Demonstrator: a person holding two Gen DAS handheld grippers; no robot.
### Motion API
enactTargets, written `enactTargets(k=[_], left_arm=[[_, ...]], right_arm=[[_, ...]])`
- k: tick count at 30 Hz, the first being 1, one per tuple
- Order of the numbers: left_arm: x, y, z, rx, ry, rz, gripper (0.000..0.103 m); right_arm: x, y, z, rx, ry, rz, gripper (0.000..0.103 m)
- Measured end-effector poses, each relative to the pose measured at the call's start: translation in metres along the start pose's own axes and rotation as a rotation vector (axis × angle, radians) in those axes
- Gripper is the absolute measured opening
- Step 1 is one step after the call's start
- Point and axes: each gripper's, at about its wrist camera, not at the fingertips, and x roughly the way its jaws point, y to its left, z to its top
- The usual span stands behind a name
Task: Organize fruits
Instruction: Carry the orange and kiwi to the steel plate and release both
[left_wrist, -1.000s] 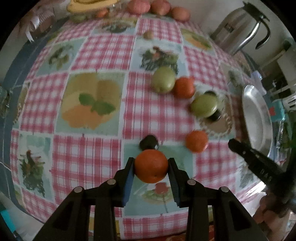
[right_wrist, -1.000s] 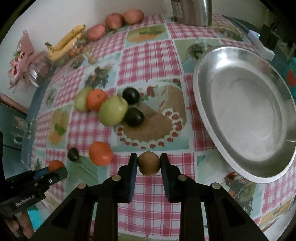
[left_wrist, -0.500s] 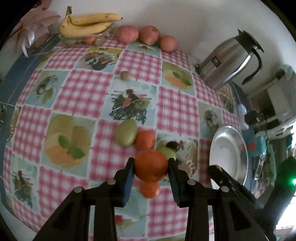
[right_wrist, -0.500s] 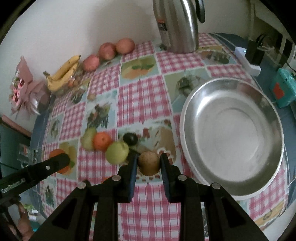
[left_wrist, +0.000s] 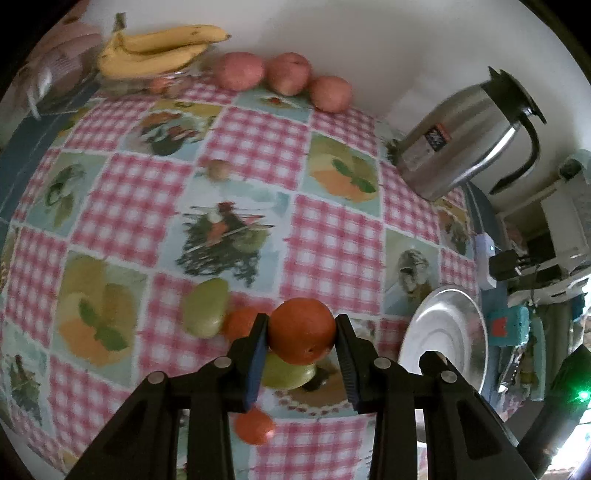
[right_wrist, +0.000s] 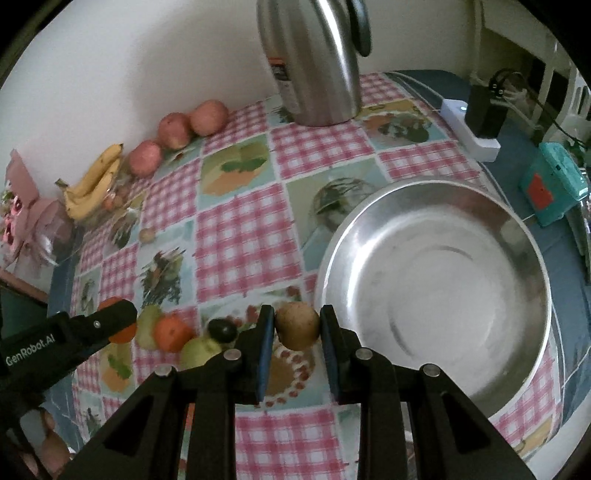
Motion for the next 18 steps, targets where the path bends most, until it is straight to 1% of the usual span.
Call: enactTargets(k=[5,9,11,14,18], left_arm=[[0.014,-0.033,-0.003,0.070,0.016,-0.016,0.038],[0.023,-0.061,-0.012,0.138,0.031,-0.037,0.038],[0.029,-0.075,-0.018,0.170,0.044,-0.046,0.038],[0.042,-0.096,-0.027,0.211,0.075,-0.044,0.038],[0.052,-0.116,-0.035,0.269,0.089,-0.043,0.038]], right_arm=[[0.001,-0.019,0.009,0.039,-0.008,-0.016,0.026],[0.000,-0.043,0.009,0.097,-0.006,-0.045,0.026],[-0.001,-0.058,0.009,0.136,-0.003,-0.046,0.026],[-0.002,-0.076,0.007,0.175,-0.002,-0.054,0.026],[-0.008,-0.097,0.006,0.221,-0.014,-0.093,0.026]])
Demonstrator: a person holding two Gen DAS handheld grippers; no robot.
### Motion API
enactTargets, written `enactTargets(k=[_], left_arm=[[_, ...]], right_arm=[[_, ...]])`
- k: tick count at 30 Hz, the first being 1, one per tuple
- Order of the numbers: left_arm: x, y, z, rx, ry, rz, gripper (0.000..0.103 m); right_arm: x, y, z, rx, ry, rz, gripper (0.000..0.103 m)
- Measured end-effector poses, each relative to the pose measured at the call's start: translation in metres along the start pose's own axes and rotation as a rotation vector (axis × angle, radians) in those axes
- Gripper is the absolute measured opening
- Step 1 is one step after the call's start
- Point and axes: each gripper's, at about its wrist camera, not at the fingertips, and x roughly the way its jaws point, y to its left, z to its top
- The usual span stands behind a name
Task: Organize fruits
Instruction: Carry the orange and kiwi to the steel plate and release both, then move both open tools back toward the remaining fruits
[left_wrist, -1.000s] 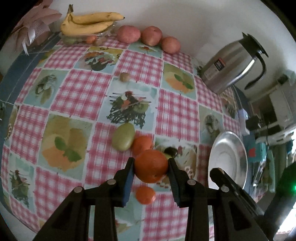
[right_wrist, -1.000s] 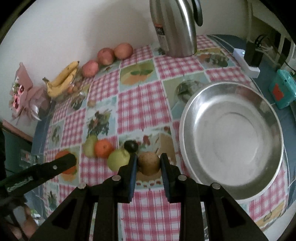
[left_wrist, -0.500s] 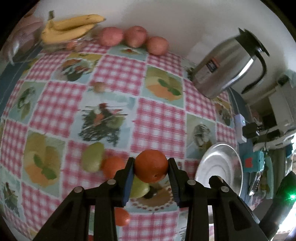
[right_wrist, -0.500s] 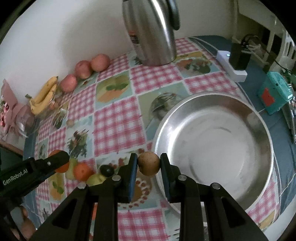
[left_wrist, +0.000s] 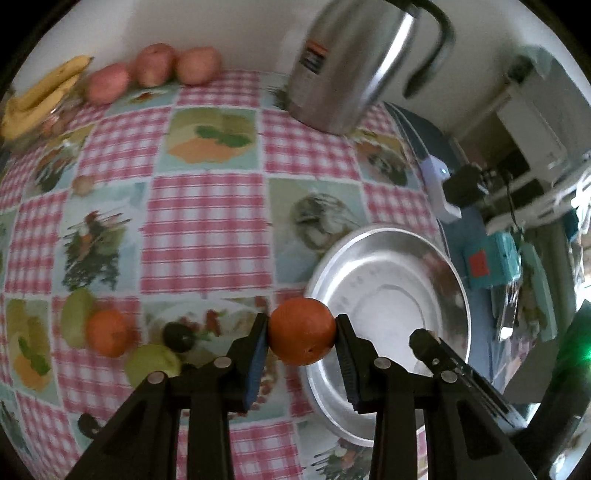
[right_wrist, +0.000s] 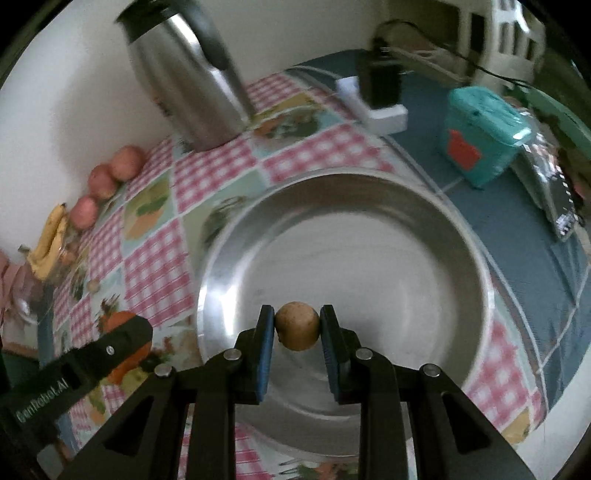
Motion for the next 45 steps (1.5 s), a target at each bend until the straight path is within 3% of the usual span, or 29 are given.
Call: enactTargets(k=[10,14,16,19,21,23,26,28,32,34,37,38,39,45], left_arm=[[0.035,-0.023,-0.006,0.061,0.071,0.017,0.039],[0.037,-0.022,-0.008,0.074,0.075,0.043,0.041],[0.033,-0.020,-0.009,0.066,0.068,0.036,0.055],[0.025,-0.018,-0.009,0.067,0.050,0.038,0.062],[0.020,-0.014,-0.008,0.056,0.040,0.043,0.068],[0.014,-0.006,-0.009,0.034,0.026,0.054,0.077],[0.005,0.008,-0.010,0.006,0.000,0.099,0.083],[-0.002,0.023,-0.012,-0.025,-0.021,0.163,0.095],[-0.014,0.050,-0.016,-0.068,-0.051,0.254,0.097],[-0.021,0.064,-0.020,-0.090,-0.066,0.304,0.103],[-0.033,0.083,-0.025,-0.112,-0.099,0.368,0.103],[-0.035,0.088,-0.027,-0.117,-0.106,0.385,0.103],[-0.042,0.097,-0.032,-0.126,-0.118,0.406,0.103],[-0.064,0.125,-0.049,-0.174,-0.168,0.461,0.103]], right_arm=[[0.008,-0.030,0.000,0.076,0.027,-0.043,0.026],[0.009,-0.034,0.001,0.089,0.040,-0.050,0.037],[0.009,-0.034,0.000,0.088,0.045,-0.057,0.039],[0.009,-0.034,0.001,0.086,0.051,-0.052,0.042],[0.009,-0.033,0.001,0.079,0.053,-0.054,0.058],[0.008,-0.031,0.001,0.068,0.053,-0.058,0.063],[0.008,-0.028,0.001,0.057,0.055,-0.061,0.070],[0.007,-0.025,0.000,0.040,0.053,-0.064,0.070],[0.007,-0.017,-0.003,0.002,0.051,-0.075,0.073],[0.006,-0.013,-0.005,-0.014,0.050,-0.069,0.074],[0.006,-0.006,-0.009,-0.038,0.051,-0.056,0.078],[0.006,-0.001,-0.011,-0.053,0.052,-0.048,0.090],[0.007,0.003,-0.012,-0.064,0.051,-0.042,0.094],[0.006,0.031,-0.026,-0.145,0.050,0.007,0.094]])
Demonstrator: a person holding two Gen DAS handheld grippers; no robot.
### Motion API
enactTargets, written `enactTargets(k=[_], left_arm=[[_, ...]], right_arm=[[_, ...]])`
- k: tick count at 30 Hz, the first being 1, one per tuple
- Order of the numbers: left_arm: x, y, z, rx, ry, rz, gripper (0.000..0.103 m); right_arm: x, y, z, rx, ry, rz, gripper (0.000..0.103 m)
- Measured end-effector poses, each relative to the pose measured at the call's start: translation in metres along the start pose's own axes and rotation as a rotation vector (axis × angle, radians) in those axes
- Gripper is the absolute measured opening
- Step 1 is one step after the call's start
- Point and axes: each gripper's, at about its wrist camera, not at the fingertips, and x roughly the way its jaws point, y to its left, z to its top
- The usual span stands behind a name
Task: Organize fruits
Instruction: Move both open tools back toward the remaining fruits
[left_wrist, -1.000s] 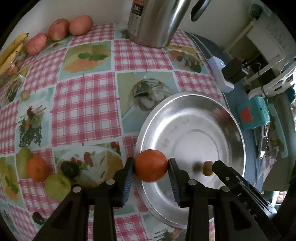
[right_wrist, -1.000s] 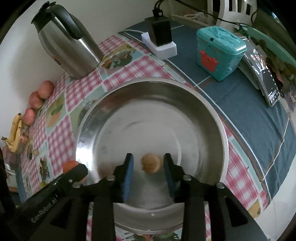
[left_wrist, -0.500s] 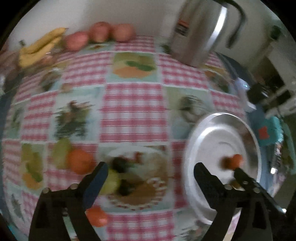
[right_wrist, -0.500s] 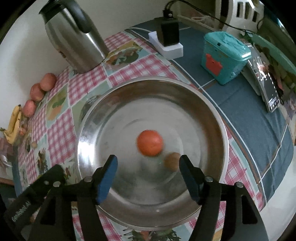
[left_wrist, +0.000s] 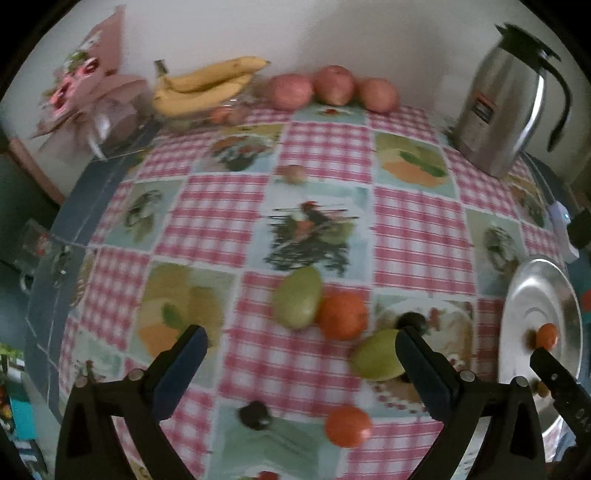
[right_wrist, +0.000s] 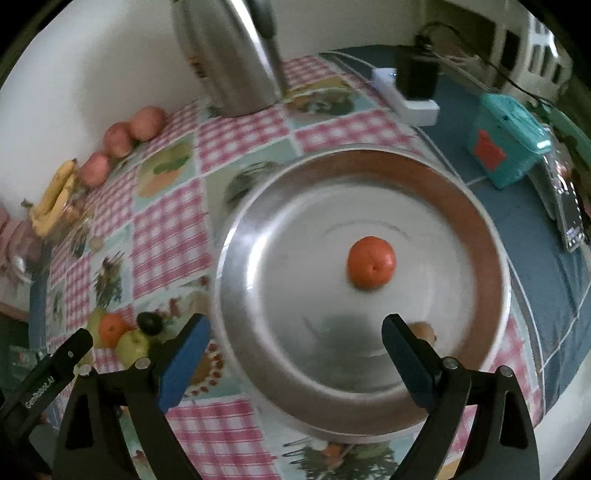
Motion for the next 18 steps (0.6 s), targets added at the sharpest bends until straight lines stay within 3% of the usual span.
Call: enactTargets(k=[6,9,18], left_arm=[[-0.002,0.030,-0.015,-0.052,-0.025,0.023,0.103],[0.003,0.040,-0.021,-0.049,0.003,0.036,0.103],[-0.001,0.068,-0.026,-0.147,0.009,-0.041,0.103]], right_arm=[[0.001,0.028,-0.010,-0.079,-0.005,0.010,0.094],[0.001,0.040,-0.015,-0.109,-0.009,0.026,0.094],[0.001,0.081,-0.039,-0.196,-0.010,0.042,0.094]])
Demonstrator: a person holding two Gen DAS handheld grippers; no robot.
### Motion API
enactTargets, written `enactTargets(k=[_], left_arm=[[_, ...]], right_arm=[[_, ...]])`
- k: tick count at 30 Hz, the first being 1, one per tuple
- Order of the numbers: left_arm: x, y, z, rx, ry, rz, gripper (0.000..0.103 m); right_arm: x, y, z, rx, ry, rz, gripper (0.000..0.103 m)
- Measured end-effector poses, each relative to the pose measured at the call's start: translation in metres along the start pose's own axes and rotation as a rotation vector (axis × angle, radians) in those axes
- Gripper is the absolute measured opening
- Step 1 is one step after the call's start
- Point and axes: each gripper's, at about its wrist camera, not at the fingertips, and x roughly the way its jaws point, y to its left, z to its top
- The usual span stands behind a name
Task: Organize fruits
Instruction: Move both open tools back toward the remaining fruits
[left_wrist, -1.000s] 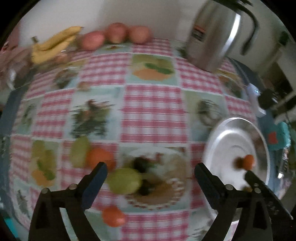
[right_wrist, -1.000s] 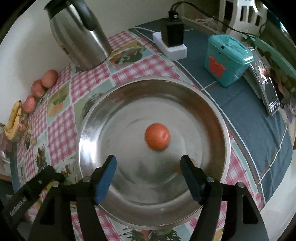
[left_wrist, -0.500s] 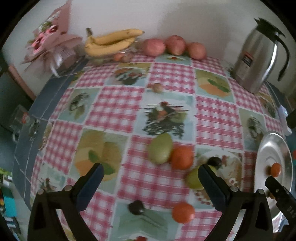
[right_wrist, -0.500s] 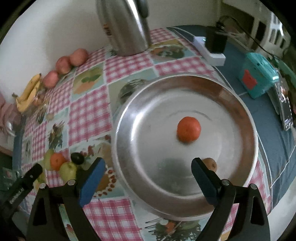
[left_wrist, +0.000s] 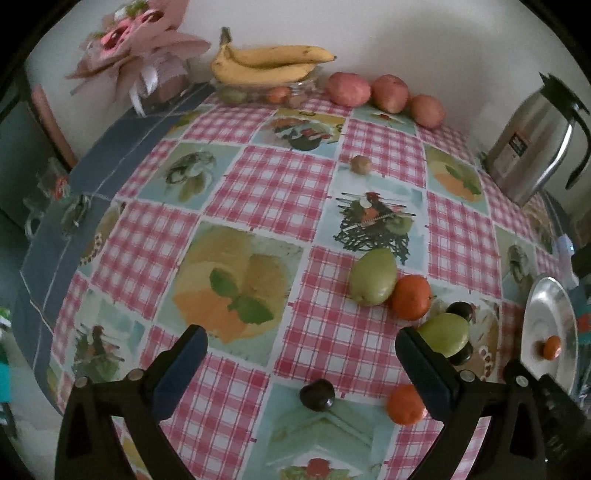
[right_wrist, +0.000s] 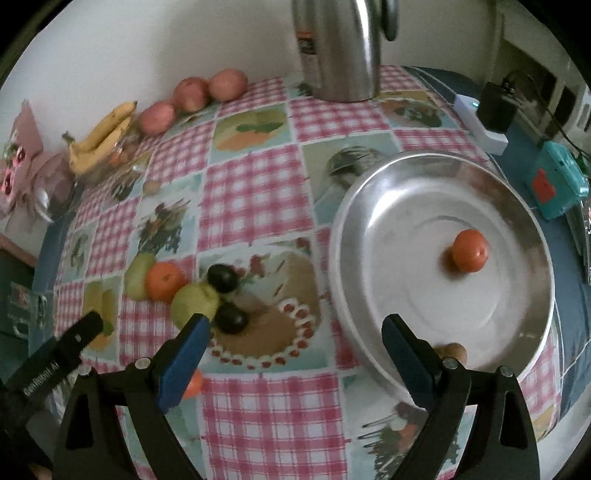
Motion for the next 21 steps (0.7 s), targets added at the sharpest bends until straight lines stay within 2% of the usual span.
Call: enactTargets(k=[4,14,21], left_arm=[[0.001,0.014,-0.003,-0.035,0.015,-0.014,0.103],[0.013,0.033,-0.011,-0.040,0.069,-0.015,0.103],[0.023,0.031,-0.015,-0.024,0.118,-0.030,0.103]], right_arm=[[0.004,0.012,-0.009,-0.006,0.030,0.019,0.094],[0.017,0.043,-0.028,-0.040,0.118,0.084,0.094],[0.029,0.053,-0.037,-0.067,0.175,0.095,0.094]])
